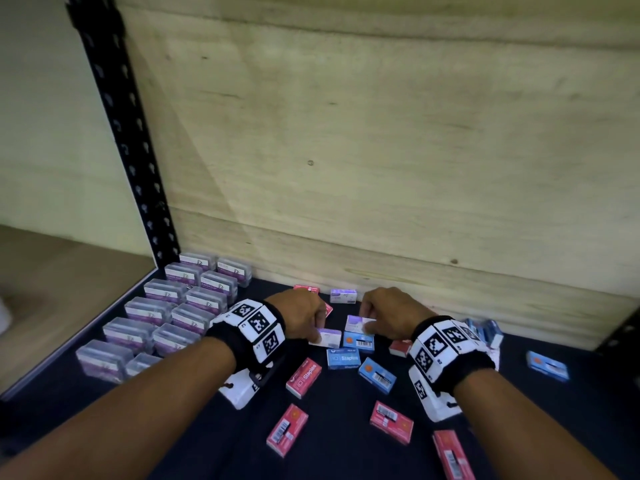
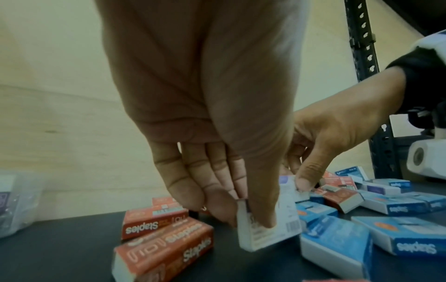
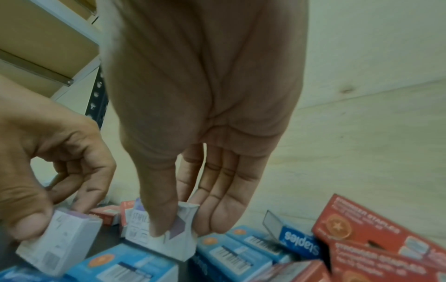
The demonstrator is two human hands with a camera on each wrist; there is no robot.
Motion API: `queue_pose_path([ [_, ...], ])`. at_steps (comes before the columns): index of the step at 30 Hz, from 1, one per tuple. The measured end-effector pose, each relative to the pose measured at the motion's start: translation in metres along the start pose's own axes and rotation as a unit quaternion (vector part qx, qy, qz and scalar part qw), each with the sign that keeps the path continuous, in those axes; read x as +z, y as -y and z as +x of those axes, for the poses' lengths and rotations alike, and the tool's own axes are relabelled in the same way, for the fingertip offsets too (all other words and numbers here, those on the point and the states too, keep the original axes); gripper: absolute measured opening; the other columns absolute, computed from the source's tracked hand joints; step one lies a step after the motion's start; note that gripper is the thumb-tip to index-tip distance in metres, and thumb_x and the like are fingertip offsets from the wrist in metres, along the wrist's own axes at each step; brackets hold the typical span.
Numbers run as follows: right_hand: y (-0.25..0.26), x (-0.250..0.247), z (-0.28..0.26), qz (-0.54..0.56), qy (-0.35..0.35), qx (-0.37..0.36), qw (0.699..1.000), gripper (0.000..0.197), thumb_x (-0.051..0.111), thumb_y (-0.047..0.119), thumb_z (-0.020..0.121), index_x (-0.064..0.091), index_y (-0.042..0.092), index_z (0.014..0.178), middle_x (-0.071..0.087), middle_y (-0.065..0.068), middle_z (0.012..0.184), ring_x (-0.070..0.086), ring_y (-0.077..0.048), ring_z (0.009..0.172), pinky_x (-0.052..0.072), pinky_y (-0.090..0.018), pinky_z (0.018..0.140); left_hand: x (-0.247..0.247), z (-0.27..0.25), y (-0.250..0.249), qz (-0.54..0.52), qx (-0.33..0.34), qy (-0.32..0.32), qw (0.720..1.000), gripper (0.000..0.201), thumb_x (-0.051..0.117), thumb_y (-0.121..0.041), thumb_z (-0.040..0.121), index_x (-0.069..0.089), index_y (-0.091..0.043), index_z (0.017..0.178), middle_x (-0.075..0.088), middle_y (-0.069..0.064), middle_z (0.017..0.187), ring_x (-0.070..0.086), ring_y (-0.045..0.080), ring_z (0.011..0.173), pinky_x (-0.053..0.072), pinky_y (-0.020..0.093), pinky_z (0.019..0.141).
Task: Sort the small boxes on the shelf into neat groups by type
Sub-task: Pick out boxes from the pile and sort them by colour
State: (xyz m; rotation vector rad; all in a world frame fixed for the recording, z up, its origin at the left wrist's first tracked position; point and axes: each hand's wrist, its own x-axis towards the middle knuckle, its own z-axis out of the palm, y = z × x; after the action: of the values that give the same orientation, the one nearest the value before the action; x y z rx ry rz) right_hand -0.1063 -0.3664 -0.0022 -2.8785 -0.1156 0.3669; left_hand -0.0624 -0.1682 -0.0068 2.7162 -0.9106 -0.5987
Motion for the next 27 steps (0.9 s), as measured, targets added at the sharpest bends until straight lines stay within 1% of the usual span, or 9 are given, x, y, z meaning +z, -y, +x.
queue_pose_path([
  [2,-0.007,-0.006,-0.007,0.020,-0.007,0.003,1.000,0.011,0.071,0.023,0.087,0.063,0.026,0.094,0.062,0.004,0.102,0.062,-0.016,0.090,0.046,-0.024,0.070,-0.004,-0.003,0.001,-0.004,-0.005,-0.019,1.000,0.017,0.076,-0.023,0.082,0.069,-0.019,0.097,0.069,-0.003,0.097,0.060,0.010,0.081,0.050,0.026,0.077],
  [4,-0.016,-0.013,-0.018,0.029,-0.014,0.006,0.999,0.013,0.071,0.023,0.086,0.060,0.028,0.090,0.063,0.005,0.101,0.064,-0.017,0.091,0.050,-0.026,0.073,-0.009,-0.003,-0.003,-0.009,0.001,-0.037,0.999,0.018,0.076,-0.026,0.082,0.068,-0.020,0.097,0.069,-0.004,0.096,0.062,0.010,0.080,0.052,0.025,0.075],
  [7,-0.036,-0.024,-0.040,0.027,-0.024,0.021,0.999,0.013,0.072,0.026,0.085,0.061,0.028,0.092,0.061,0.007,0.098,0.061,-0.015,0.092,0.047,-0.025,0.076,-0.015,0.000,-0.023,0.001,0.025,-0.041,0.999,0.021,0.075,-0.029,0.083,0.068,-0.021,0.100,0.068,-0.006,0.096,0.064,0.013,0.087,0.054,0.030,0.081],
  [10,-0.064,-0.033,-0.068,0.034,-0.017,0.054,0.998,0.014,0.074,0.028,0.085,0.063,0.026,0.094,0.062,0.009,0.094,0.061,-0.014,0.091,0.048,-0.027,0.078,-0.013,0.006,-0.057,0.011,0.069,-0.034,0.997,0.020,0.073,-0.030,0.084,0.066,-0.021,0.100,0.065,-0.007,0.093,0.063,0.015,0.089,0.053,0.032,0.081],
  [14,-0.112,-0.034,-0.107,0.029,-0.012,0.119,0.992,0.019,0.076,0.024,0.080,0.059,0.030,0.077,0.058,0.015,0.080,0.059,-0.012,0.083,0.047,-0.026,0.076,0.000,0.019,-0.113,0.028,0.130,-0.019,0.991,0.019,0.072,-0.031,0.084,0.065,-0.022,0.099,0.069,-0.005,0.101,0.063,0.016,0.090,0.046,0.025,0.074],
  [17,-0.146,-0.031,-0.138,0.017,0.009,0.178,0.984,0.019,0.078,0.024,0.077,0.060,0.029,0.074,0.058,0.015,0.076,0.060,-0.012,0.085,0.048,-0.026,0.078,0.016,0.029,-0.153,0.027,0.168,-0.005,0.985,0.017,0.073,-0.031,0.083,0.066,-0.024,0.097,0.068,-0.005,0.099,0.062,0.016,0.090,0.048,0.026,0.076],
  [21,-0.191,-0.023,-0.173,0.005,0.027,0.242,0.970,0.020,0.077,0.024,0.077,0.059,0.029,0.070,0.056,0.016,0.076,0.059,-0.011,0.084,0.044,-0.021,0.074,0.039,0.043,-0.201,0.035,0.211,0.005,0.977,0.018,0.071,-0.028,0.084,0.068,-0.020,0.100,0.070,-0.002,0.105,0.062,0.017,0.095,0.044,0.022,0.074],
  [23,-0.209,-0.020,-0.186,0.009,0.033,0.263,0.964,0.023,0.076,0.022,0.078,0.057,0.031,0.069,0.059,0.015,0.079,0.059,-0.010,0.085,0.044,-0.019,0.074,0.050,0.050,-0.221,0.032,0.223,0.016,0.974,0.018,0.071,-0.027,0.084,0.069,-0.019,0.099,0.070,-0.001,0.103,0.063,0.017,0.094,0.046,0.024,0.075],
  [27,-0.232,-0.012,-0.204,0.022,0.029,0.304,0.952,0.019,0.076,0.020,0.079,0.061,0.029,0.072,0.061,0.015,0.079,0.059,-0.008,0.081,0.042,-0.015,0.063,0.067,0.066,-0.252,0.019,0.228,0.034,0.973,0.018,0.073,-0.025,0.084,0.070,-0.014,0.098,0.070,0.003,0.102,0.064,0.019,0.093,0.048,0.026,0.074],
])
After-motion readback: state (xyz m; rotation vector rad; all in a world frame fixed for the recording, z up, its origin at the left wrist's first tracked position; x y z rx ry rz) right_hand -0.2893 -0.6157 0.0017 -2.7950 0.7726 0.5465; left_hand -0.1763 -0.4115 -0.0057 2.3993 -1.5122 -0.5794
